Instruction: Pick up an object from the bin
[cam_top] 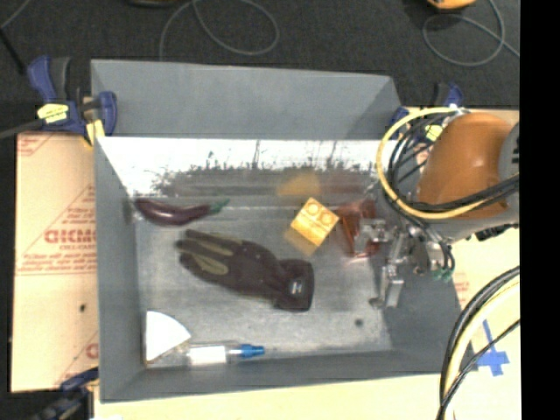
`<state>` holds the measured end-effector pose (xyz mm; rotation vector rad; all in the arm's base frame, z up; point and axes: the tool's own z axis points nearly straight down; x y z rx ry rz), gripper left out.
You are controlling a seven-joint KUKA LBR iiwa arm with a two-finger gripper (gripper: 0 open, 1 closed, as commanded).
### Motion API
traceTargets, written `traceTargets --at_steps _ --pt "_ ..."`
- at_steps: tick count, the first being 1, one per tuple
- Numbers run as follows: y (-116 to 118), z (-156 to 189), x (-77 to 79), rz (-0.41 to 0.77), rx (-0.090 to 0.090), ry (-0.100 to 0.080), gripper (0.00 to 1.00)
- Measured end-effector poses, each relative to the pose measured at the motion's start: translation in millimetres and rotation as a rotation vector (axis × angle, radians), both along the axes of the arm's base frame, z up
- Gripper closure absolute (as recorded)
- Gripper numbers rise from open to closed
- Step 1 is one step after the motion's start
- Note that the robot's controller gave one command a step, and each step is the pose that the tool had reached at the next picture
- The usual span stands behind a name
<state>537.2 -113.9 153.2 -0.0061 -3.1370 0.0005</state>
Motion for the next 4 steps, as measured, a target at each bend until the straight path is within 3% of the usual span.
traceTargets --at_steps 1,2,3,4 --pt "0.3 4.5 1.9 0.003 -0.001 -0.008 0.0" --pt "50.7 -59.7 5.9 0.007 -0.001 -0.01 0.0" --pt "69.2 -67.5 9.5 0.044 0.001 0.002 0.0" --pt "89.3 -53.7 11.1 -0.111 0.0 -0.01 0.0"
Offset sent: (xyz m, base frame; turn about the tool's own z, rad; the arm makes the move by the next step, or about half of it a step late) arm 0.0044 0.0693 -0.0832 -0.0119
